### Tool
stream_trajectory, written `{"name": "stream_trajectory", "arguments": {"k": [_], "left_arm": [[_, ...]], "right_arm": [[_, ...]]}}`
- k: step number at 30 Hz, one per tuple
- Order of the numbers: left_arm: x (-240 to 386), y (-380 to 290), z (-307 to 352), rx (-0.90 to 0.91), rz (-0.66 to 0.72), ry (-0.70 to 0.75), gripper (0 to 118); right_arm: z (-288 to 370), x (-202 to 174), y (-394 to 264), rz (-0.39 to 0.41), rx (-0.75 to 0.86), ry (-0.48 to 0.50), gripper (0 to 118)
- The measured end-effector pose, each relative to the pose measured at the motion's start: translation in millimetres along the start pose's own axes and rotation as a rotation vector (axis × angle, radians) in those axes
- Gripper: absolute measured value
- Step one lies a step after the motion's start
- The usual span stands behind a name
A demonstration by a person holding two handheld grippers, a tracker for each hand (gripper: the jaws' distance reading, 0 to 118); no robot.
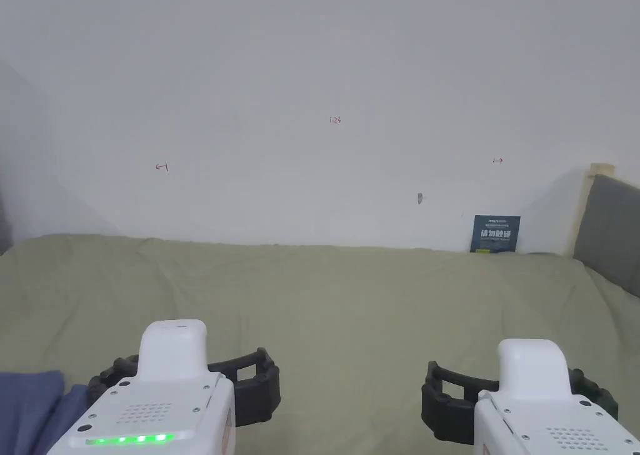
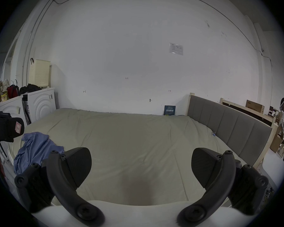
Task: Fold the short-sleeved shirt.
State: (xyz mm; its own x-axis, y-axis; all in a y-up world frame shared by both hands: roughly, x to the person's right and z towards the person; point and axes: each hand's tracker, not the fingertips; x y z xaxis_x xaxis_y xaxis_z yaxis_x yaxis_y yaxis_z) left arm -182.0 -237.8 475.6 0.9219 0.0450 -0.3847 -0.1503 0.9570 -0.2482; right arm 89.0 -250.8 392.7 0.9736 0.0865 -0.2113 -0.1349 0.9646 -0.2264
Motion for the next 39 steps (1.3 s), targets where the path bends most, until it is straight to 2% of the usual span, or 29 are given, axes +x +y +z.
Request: {"name": "stream_trajectory", "arguments": {"k": [10,11,12,13,14,17,19,23,29,31,35,39], "left_arm": [[0,1,-3,-0.006,-0.014,-0.003,116],[2,1,-4,-0.020,-0.034,0.006,104],[3,1,-5,-0.021,-0.054,0.001,74],[4,1,-6,-0.014,-0.068,0.002,17],[5,1,-11,-0.020,-0.061,-0.002,0],[2,3,-12,-0.012,-0.013,-0.101,0],[5,4,-12,0.000,-0.018,-0.069,0],[8,5,-17,0.008,-0.044,-0.067,0],[4,2,-24,0.007,-0.033,-0.065,0],[-2,1,-26,0.002,-0.021,-0.043,0],[-24,2,-24,0.008,-0.009,0.018,0],[-65,6,-10,0.027,0.025,0.123,0]], "right_arm": [[-4,1,0,-0.009,-0.017,0.005,116],[-4,0,1,-0.007,-0.017,0.004,91],[-4,0,1,-0.001,-0.010,-0.003,48],[-5,-1,1,0.004,0.008,-0.042,0],[-6,-1,-1,0.016,0.019,-0.094,0],[-6,15,6,-0.030,-0.018,0.029,0],[-10,6,2,0.020,0.018,-0.043,0],[-12,11,2,0.015,0.006,-0.022,0],[-21,25,0,-0.012,-0.018,-0.040,0],[-22,25,-3,0.012,-0.023,-0.051,0],[-30,14,-5,0.030,-0.033,-0.031,0],[-40,-25,-2,0.074,-0.030,0.083,0]]}}
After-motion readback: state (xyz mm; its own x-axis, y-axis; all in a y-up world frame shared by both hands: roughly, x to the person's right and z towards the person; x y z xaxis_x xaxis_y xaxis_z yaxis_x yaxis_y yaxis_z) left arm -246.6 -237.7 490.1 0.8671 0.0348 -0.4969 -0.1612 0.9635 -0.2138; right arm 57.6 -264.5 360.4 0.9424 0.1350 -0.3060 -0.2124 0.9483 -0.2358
